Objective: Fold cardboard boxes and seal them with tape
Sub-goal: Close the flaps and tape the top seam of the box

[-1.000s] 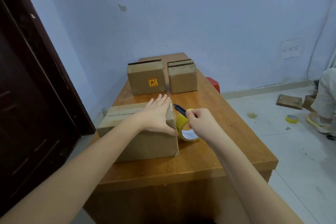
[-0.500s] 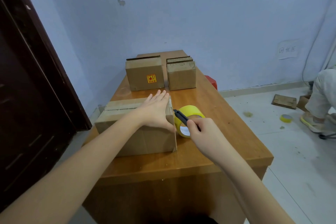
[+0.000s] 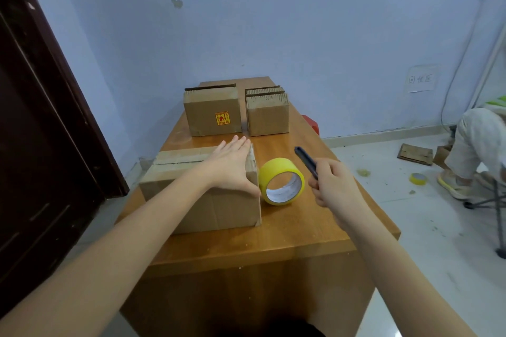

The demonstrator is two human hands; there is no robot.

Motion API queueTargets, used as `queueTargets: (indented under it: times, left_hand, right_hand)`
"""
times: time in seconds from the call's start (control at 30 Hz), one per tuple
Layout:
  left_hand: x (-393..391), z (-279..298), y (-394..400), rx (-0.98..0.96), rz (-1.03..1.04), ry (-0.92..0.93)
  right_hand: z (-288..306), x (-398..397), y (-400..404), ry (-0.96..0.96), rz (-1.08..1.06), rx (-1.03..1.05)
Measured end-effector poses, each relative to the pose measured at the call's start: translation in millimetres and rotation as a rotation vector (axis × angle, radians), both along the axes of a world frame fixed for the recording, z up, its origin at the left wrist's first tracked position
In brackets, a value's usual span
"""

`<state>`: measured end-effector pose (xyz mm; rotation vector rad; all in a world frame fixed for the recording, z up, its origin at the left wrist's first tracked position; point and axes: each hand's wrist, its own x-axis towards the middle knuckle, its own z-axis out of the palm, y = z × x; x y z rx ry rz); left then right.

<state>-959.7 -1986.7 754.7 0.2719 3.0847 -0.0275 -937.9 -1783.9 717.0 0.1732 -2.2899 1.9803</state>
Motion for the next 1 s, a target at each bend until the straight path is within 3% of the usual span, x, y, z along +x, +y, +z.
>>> queueTargets:
  times: [0.1,0.33,0.57,0.77,1.0]
  left_hand:
    - [1,0,0,0.003,-0.002,0.005]
    - [2,-1,0,0.003,-0.005,0.014]
    - [4,0,0,0.001,-0.015,0.026]
    - [3,0,0,-0.004,-0.012,0.024]
    - [3,0,0,-0.005,-0.014,0.026]
  right_hand:
    - [-11,-15,10,0.028,-0.108,-0.055]
    - [-51,-48,43,-0.016,-0.25,0.125]
    - [-75,-60,43,0.007,-0.35,0.771]
    - [-89,-57,39,-0.006,-0.308,0.973]
    - [-87,-57,35,-0.016,-0.359,1.032]
